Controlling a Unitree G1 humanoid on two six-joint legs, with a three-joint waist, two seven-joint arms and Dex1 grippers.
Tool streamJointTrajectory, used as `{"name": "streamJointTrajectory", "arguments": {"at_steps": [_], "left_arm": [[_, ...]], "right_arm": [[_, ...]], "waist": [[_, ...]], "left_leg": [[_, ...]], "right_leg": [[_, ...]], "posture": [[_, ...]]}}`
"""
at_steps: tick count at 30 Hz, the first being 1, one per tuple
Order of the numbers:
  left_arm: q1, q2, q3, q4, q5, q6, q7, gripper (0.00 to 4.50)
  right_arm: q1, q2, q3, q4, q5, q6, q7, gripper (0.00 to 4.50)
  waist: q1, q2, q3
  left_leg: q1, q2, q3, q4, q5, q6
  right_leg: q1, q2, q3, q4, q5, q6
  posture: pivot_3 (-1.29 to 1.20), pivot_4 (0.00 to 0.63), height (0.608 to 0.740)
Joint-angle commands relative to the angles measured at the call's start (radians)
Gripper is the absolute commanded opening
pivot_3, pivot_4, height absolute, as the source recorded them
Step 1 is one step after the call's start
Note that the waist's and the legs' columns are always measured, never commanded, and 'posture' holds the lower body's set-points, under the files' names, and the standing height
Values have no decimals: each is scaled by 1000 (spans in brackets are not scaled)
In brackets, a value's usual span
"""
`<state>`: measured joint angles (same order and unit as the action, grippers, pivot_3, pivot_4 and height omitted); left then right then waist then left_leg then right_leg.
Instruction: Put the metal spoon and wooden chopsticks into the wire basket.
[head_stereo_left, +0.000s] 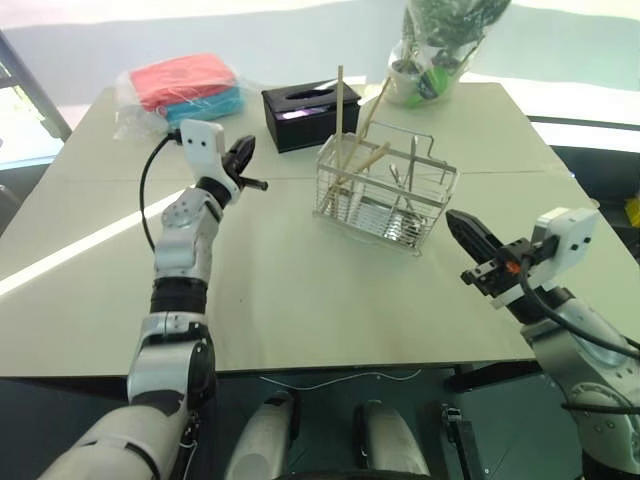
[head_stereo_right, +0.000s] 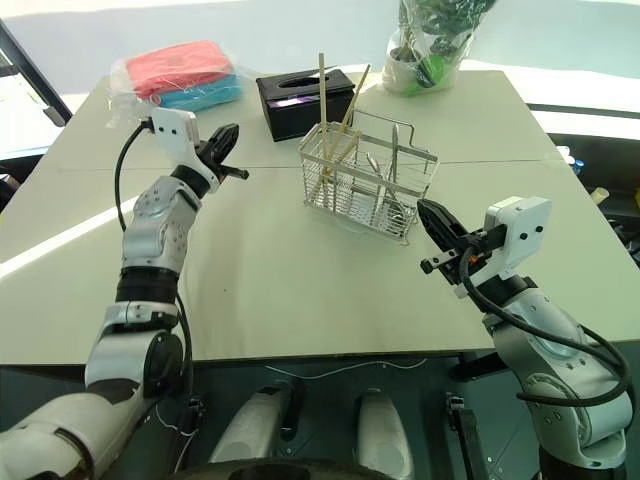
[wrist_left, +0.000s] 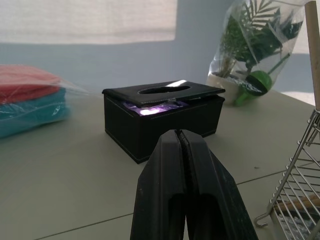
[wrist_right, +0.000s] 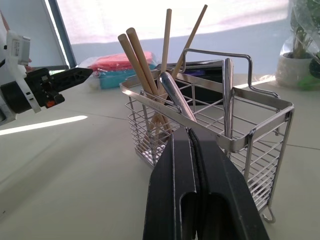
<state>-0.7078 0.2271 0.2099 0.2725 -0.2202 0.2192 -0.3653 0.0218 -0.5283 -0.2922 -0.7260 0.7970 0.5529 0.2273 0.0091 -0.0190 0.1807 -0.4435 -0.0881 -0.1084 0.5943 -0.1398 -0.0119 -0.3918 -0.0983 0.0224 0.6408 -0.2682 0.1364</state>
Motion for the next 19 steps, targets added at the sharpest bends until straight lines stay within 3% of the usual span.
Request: {"name": "streamJointTrajectory", "arguments": {"at_steps": [1,11,19], "left_arm": [[91,11,-10,-178,8,58,52,82],[337,12,-65,-354,35,89,87,82],[407,11,-79,-345,53,45,98,82]], "right_arm": [[-20,5,-8,19,-24,-33,20,0],[47,100,28,144,-280,-182,-23,0],[105,199,29,177,-363,-260,-42,0]], "waist": [[2,2,-1],[4,3,-2],[3,7,-5]], "left_leg": [[1,0,1,0,0,0],[0,0,1,0,0,-1],[0,0,1,-2,-1,-2]], "right_leg": [[1,0,0,0,0,0],[1,0,0,-2,-2,-4],[0,-1,0,-2,-3,-5]], "posture": [[0,150,740],[0,150,740],[0,150,740]]}}
